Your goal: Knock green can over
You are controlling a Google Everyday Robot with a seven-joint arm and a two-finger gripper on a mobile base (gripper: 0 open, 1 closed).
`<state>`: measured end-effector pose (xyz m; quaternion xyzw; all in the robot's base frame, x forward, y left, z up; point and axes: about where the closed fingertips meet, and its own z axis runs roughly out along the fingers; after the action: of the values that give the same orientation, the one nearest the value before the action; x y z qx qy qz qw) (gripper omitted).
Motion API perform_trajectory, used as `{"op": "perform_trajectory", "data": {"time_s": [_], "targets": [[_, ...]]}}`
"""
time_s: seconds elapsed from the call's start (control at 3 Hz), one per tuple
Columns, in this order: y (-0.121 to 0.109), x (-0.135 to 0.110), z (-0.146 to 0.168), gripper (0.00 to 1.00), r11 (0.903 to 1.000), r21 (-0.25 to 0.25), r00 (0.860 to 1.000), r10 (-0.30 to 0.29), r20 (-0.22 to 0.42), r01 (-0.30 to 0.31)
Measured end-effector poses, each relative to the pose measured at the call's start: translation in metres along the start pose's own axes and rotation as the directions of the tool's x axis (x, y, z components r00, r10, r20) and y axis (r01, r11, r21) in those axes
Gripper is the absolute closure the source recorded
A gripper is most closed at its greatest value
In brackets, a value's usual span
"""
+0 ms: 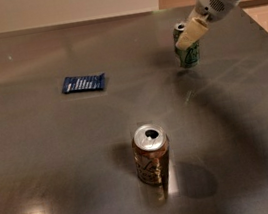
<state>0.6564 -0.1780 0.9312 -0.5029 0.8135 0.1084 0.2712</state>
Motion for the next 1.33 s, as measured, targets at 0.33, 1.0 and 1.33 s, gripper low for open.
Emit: {"op": "perform_trajectory", "data": {"time_s": [0.33,1.0,1.33], "targets": [[0.008,0.006,-0.017,1.00,0.9997,-0.025,0.987,-0.002,-0.162,-0.002],[0.015,0.004,-0.030,0.98,0.9982,-0.024,0.945,-0.060,-0.322,0.056],[0.033,0.018,-0.016,0.75,0.9907,-0.088,0.911,-0.130,-0.391,0.103]]}}
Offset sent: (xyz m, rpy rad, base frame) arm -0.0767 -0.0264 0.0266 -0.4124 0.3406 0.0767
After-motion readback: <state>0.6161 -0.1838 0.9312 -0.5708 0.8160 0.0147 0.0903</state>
